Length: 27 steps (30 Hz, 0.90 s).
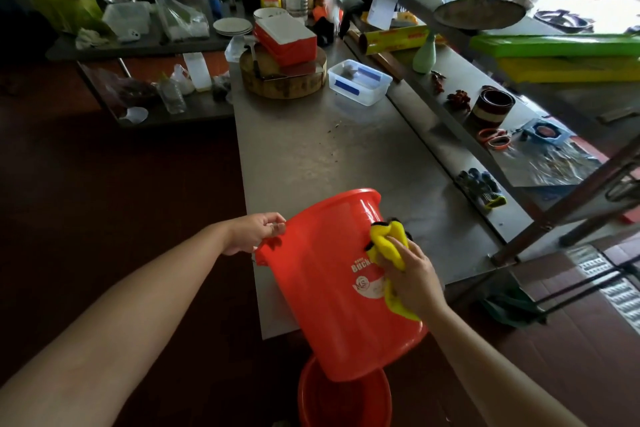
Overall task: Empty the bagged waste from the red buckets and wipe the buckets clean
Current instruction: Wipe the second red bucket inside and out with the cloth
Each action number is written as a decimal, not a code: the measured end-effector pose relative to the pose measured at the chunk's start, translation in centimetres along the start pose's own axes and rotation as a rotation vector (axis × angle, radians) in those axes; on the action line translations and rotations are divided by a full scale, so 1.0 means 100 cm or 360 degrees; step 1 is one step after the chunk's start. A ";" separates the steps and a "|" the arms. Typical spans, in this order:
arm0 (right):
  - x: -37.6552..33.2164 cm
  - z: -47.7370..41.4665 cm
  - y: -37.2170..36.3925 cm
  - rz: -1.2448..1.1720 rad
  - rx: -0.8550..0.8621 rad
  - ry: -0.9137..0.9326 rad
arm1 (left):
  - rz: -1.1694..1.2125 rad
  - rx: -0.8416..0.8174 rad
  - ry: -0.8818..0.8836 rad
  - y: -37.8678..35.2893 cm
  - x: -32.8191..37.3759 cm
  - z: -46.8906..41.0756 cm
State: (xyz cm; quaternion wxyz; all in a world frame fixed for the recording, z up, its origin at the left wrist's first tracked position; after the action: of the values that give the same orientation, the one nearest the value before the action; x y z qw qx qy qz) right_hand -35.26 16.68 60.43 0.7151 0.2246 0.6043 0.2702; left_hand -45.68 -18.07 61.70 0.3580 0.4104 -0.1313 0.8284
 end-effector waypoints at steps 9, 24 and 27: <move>-0.015 0.024 -0.018 0.0619 0.0167 0.0181 | -0.0046 0.0020 0.0011 0.000 0.010 -0.008; 0.004 0.032 -0.012 0.0638 0.0088 0.0394 | -0.0145 -0.0037 0.0086 0.005 0.020 -0.004; 0.033 0.026 0.007 0.0129 0.0099 -0.0024 | -0.0136 -0.0022 0.0093 0.002 0.024 -0.002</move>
State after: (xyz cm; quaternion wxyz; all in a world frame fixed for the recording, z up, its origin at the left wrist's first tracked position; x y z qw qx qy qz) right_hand -32.38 19.36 58.86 0.7007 0.2730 0.5975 0.2783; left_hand -46.90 -16.91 63.45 0.3997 0.3888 -0.1088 0.8229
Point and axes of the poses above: each hand's wrist, its own z-axis away from the middle knuckle, its own y-axis out of the back of the hand, x = y × z, the point moved 2 cm from there along -z, towards the middle knuckle, and after that the axes turned 9 degrees about -x, right-handed, at the moved point
